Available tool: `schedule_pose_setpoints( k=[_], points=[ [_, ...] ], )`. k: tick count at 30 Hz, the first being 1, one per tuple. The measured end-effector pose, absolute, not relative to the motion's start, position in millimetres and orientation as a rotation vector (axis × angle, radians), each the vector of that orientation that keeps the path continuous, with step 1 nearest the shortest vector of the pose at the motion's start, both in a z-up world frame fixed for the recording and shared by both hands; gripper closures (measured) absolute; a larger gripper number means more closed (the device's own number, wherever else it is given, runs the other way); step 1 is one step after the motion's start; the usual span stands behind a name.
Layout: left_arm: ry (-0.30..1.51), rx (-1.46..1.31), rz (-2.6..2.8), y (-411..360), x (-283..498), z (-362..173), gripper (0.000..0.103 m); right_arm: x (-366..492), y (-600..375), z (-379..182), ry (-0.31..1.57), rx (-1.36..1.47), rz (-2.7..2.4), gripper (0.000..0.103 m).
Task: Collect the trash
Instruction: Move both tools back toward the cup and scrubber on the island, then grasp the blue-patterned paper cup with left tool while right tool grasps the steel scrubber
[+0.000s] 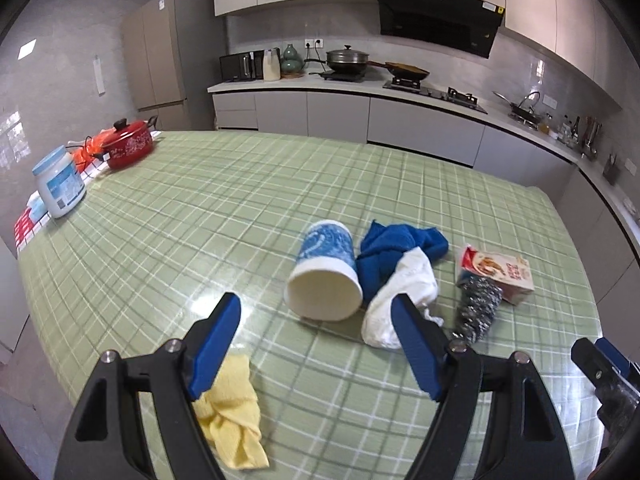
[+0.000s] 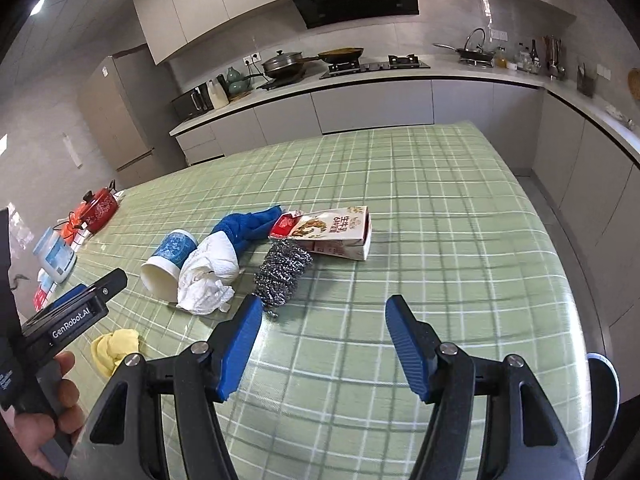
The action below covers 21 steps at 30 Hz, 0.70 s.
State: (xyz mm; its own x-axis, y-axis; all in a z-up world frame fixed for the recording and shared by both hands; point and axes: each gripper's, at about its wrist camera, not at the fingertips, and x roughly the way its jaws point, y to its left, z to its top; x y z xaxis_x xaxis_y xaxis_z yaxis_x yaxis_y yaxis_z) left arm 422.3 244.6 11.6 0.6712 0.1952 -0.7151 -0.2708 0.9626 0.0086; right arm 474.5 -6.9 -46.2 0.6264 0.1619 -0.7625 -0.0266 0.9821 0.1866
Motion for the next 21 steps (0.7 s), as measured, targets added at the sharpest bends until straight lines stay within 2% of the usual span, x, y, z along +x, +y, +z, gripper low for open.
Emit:
schedule_pose_setpoints(
  k=[13, 21],
  points=[
    [0.798, -0.014, 0.085, 272, 467, -1, 0.024, 507, 45, -54, 0.845, 0.158, -0.093, 0.037],
    [0.846, -0.014, 0.000, 284, 493, -18, 0.024, 526, 58, -83, 0.918, 0.174, -0.168, 0.037]
  ],
)
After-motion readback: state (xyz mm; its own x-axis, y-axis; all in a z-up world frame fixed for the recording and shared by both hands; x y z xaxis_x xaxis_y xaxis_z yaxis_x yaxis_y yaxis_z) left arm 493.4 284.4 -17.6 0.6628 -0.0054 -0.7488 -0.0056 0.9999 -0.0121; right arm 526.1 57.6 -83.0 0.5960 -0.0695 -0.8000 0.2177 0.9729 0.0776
